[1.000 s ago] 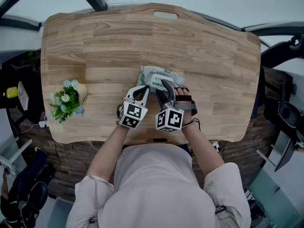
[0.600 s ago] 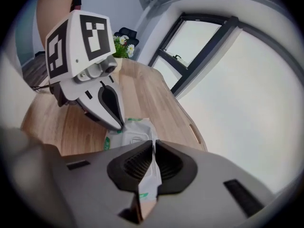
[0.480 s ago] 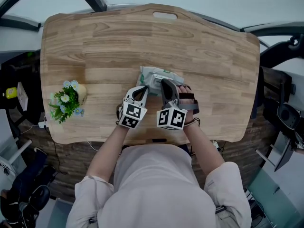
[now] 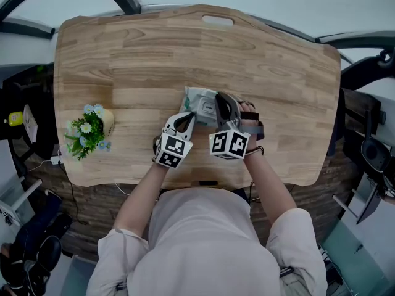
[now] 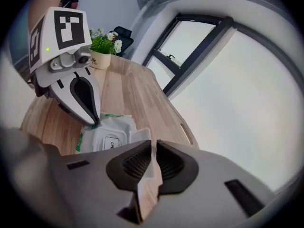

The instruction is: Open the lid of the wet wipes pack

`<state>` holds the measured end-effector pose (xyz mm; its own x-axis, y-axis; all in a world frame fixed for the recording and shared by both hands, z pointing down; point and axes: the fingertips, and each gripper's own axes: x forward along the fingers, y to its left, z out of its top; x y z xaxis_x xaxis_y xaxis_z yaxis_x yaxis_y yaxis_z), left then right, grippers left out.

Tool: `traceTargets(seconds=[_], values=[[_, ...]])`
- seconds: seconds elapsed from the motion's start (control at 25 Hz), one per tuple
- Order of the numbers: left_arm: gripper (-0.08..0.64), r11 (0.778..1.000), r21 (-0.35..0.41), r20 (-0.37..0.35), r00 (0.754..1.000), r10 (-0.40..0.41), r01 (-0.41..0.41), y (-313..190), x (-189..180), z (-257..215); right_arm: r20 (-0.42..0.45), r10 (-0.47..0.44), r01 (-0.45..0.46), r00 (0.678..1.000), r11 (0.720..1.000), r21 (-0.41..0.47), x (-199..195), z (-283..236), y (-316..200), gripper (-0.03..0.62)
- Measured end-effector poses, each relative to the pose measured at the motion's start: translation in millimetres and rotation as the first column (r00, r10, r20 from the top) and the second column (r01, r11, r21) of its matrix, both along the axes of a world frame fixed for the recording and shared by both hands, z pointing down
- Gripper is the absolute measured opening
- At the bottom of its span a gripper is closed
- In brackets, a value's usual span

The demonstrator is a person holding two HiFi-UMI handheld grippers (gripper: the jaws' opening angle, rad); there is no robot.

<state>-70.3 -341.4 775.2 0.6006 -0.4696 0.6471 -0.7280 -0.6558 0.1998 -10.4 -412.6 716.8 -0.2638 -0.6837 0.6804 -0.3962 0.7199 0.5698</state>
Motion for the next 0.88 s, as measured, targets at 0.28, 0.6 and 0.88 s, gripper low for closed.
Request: traceTargets(seconds=[0.28, 0.6, 0.88], values=[[0.021, 1.0, 0.007, -0.019, 1.0, 0.007, -0.007, 1, -1, -1, 0.008, 0.023, -0.023, 1.0, 1.0, -0.022, 5, 11, -16, 0.03], [0.021, 1.0, 0.015, -0.033, 0.999, 0.013, -0.012, 1, -1, 0, -0.004, 0.04, -0.04, 0.999, 0.998, -0.057, 11, 32, -28, 0.007], [0.021, 1.0, 0.018, -0.043, 0.999, 0.013, -0.013, 0, -1, 0, -0.007, 0.055, -0.055, 0.998, 0.994, -0.099, 13, 50, -30, 0.006]])
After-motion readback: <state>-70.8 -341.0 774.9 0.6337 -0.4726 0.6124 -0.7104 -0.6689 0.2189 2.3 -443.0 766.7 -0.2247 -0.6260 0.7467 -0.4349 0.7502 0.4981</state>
